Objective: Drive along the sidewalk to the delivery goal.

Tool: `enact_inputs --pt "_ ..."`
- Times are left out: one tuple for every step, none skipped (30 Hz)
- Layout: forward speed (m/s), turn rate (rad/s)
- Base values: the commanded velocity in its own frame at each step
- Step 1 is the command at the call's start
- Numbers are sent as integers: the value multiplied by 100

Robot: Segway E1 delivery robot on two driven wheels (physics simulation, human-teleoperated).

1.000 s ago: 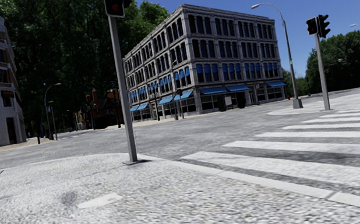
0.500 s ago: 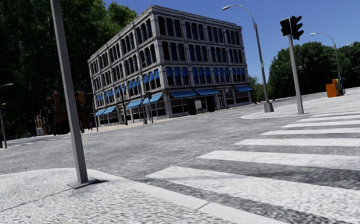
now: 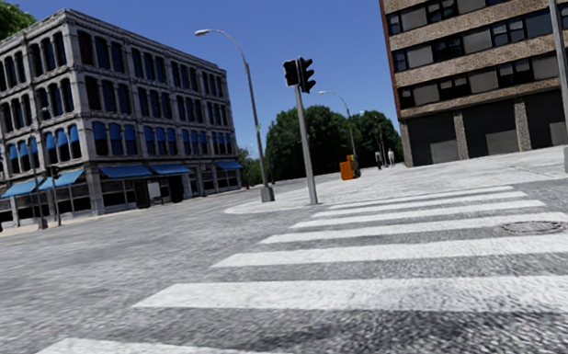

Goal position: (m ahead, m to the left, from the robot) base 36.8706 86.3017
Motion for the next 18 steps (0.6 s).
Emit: enact_inputs --pt "154 0" --pt "154 0" --pt "179 0" --pt "200 0" --pt "200 0" --pt "200 0" --pt "200 0" --pt "200 0" --pt "200 0" --pt "200 0" --pt "200 0" --pt "200 0" --pt "200 0" --pt "200 0" --pt "200 0" --pt "200 0" --pt "200 0" --pt "200 0"
